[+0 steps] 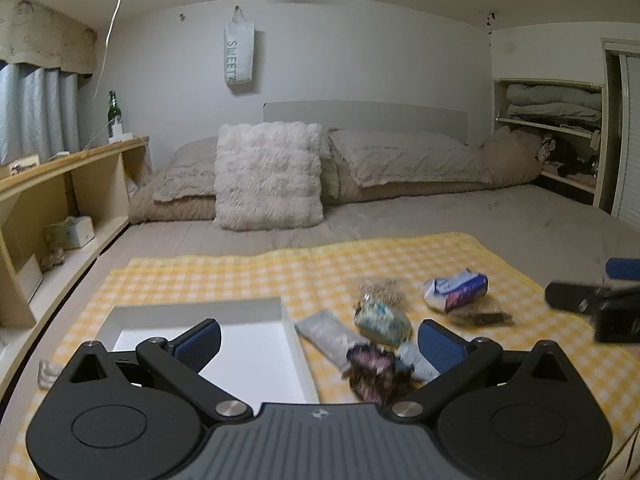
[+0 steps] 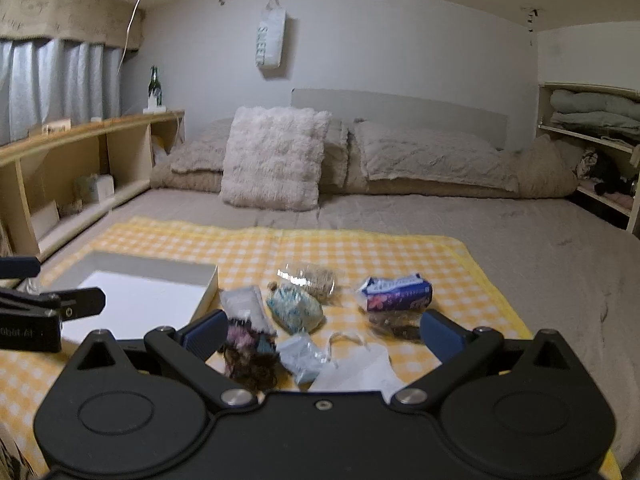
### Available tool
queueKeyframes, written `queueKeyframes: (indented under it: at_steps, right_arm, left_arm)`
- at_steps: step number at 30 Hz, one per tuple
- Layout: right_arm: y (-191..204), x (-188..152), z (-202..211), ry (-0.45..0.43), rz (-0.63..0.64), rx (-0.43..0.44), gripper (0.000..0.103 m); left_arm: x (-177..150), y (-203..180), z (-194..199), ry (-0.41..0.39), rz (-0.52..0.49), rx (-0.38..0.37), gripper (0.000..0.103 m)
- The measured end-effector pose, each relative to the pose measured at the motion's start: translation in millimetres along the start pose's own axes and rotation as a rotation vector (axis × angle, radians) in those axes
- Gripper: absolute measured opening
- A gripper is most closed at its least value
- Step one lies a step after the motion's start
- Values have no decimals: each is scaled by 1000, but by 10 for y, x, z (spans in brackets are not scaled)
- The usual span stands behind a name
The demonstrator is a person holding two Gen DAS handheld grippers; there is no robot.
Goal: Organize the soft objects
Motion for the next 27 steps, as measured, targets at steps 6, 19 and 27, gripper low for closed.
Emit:
queueKeyframes:
  at_steps: [6,19,27]
  right_arm:
    - [-325,403,-158,-90,-63,13,103]
    - [-735,-34,-1250,111,-17,65,103]
    - [-706,-813,-1547,411,71,218,88]
  left_arm:
    - [262,-143,-388,-2,-15,-106,103]
    - [-253,-357,-1258,272,-85,-294,103]
    - [-735,-469,-1611,416,-138,-427,103]
Point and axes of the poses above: each gripper's, at about its wrist camera, not at the fingertips, and z roughly against the way its jaws point, y to its left, x to its top, the point moved 6 cm from there along -z, roughly the way its jaws point, and after that the axes turned 15 degrees about -y, right-handed, at the moved point
